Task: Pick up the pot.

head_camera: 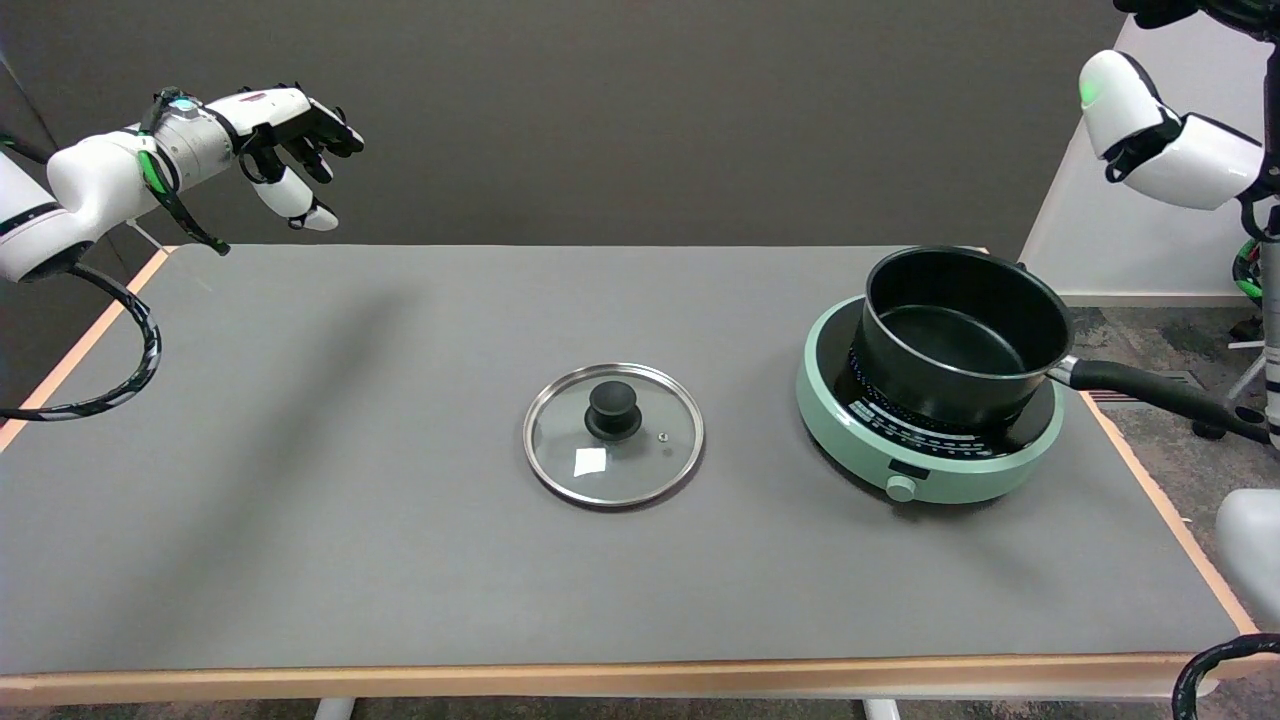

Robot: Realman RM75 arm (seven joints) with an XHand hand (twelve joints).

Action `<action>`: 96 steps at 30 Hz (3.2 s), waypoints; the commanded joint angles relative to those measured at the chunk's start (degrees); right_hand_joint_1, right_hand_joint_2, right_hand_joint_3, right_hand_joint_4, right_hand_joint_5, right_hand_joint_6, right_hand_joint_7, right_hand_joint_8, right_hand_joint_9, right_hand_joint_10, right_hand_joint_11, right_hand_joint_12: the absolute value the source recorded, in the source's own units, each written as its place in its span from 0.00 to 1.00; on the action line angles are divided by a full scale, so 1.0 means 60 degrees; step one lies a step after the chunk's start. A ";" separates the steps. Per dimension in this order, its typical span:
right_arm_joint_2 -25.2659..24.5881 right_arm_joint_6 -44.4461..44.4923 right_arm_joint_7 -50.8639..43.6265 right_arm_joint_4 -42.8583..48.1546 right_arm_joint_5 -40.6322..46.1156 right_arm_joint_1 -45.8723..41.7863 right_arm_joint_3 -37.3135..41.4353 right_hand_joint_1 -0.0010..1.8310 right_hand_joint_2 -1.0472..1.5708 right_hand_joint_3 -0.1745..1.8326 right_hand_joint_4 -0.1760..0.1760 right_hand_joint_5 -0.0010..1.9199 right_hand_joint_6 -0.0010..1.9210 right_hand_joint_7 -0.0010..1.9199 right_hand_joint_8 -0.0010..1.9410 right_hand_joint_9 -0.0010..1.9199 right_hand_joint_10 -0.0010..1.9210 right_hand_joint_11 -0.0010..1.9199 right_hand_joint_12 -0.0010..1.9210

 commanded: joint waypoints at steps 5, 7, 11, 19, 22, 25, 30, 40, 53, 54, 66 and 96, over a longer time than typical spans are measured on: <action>-0.0025 0.0152 -0.0004 -0.0039 0.0025 0.0000 0.0042 0.42 0.67 0.49 0.62 0.34 0.18 0.40 0.15 0.38 0.29 0.27 0.62; -0.0025 0.0152 -0.0004 -0.0047 0.0025 0.0000 0.0042 0.42 0.67 0.49 0.62 0.34 0.18 0.40 0.15 0.38 0.29 0.27 0.62; -0.0025 0.0152 -0.0004 -0.0047 0.0025 0.0000 0.0042 0.42 0.67 0.49 0.62 0.34 0.18 0.40 0.15 0.38 0.29 0.27 0.62; -0.0025 0.0152 -0.0004 -0.0087 0.0038 0.0000 0.0042 0.42 0.67 0.49 0.63 0.34 0.18 0.40 0.15 0.38 0.29 0.27 0.61; -0.0025 0.0152 -0.0004 -0.0105 0.0038 0.0000 0.0042 0.42 0.67 0.49 0.63 0.34 0.18 0.40 0.15 0.38 0.29 0.27 0.62; -0.0025 0.0152 -0.0004 -0.0114 0.0038 0.0013 0.0042 0.42 0.67 0.49 0.63 0.34 0.18 0.40 0.15 0.38 0.29 0.27 0.62; -0.0025 0.0152 -0.0004 -0.0141 0.0038 0.0026 0.0055 0.42 0.67 0.49 0.63 0.34 0.18 0.40 0.15 0.38 0.29 0.27 0.61; -0.0025 0.0152 -0.0004 -0.0225 0.0038 0.0053 0.0055 0.42 0.67 0.49 0.64 0.34 0.18 0.40 0.15 0.38 0.29 0.27 0.61; -0.0012 0.0192 -0.0004 -0.0354 0.0145 0.0080 0.0095 0.42 0.67 0.49 0.64 0.34 0.18 0.40 0.15 0.38 0.28 0.27 0.61; -0.0012 0.0192 -0.0004 -0.0354 0.0145 0.0080 0.0095 0.42 0.67 0.49 0.64 0.34 0.18 0.40 0.15 0.38 0.28 0.27 0.61; 0.0001 0.0187 -0.0004 -0.0453 0.0145 0.0111 0.0095 0.42 0.67 0.49 0.64 0.34 0.18 0.40 0.14 0.38 0.28 0.27 0.61; 0.0001 0.0059 -0.0004 -0.0432 0.0145 0.0213 0.0517 0.65 0.21 0.51 0.52 0.03 0.03 0.03 0.03 0.03 0.03 0.03 0.03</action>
